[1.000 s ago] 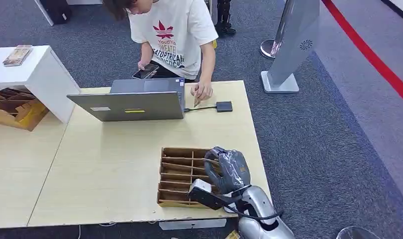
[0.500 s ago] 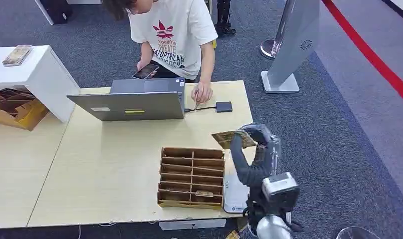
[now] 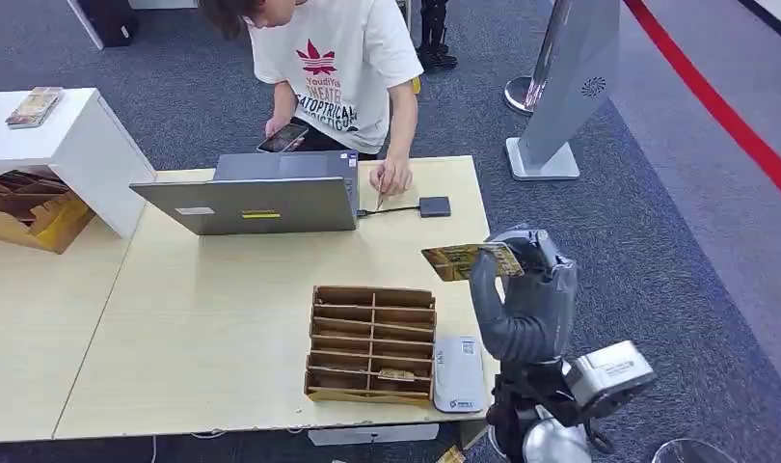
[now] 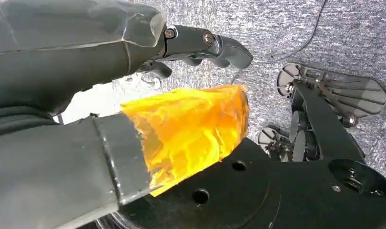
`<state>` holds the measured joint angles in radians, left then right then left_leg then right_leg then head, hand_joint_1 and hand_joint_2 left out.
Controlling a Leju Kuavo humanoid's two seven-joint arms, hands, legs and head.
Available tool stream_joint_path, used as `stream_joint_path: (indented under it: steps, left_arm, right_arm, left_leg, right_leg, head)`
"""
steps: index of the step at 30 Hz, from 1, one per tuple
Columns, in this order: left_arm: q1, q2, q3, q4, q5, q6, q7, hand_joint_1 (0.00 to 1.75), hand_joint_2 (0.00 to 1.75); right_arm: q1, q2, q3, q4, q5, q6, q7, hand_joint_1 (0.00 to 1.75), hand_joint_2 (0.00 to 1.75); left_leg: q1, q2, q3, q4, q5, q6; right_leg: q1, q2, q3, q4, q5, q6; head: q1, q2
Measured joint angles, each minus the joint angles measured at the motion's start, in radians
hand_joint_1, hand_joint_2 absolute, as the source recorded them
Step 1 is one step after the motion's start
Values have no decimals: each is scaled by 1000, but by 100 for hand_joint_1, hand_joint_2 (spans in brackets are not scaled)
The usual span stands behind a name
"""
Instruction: Pass the card to the sensor for recognition and then transmit it.
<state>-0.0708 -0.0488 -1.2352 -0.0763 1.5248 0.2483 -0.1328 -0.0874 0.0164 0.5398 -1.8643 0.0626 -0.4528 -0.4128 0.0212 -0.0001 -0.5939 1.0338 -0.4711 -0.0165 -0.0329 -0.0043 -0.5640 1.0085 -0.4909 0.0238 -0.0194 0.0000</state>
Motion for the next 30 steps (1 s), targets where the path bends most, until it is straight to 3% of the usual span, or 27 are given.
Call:
stream_joint_path:
  steps: [7, 18, 30]
  left_arm:
    - [0, 0, 0, 0, 0, -3, 0, 0, 0]
    - [-3, 15, -1, -11, -7, -11, 11, 0, 0]
    - [-14, 28, -26, -22, -36, -9, 29, 0, 0]
  right_arm:
    - [-31, 0, 0, 21, 24, 27, 40, 175, 175]
    - [-296, 16, 17, 306, 85, 182, 206, 175, 175]
    - [-499, 71, 64, 550, 198, 213, 276, 175, 175]
  left_leg:
    - [0, 0, 0, 0, 0, 0]
    - [0, 0, 0, 0, 2, -1]
    - [0, 0, 0, 0, 2, -1]
  right_leg:
    - [0, 0, 0, 0, 0, 0]
    - [0, 0, 0, 0, 2, 0]
    - [0, -1, 0, 1, 2, 0]
  head:
    - [0, 0]
    - [0, 0]
    - [0, 0]
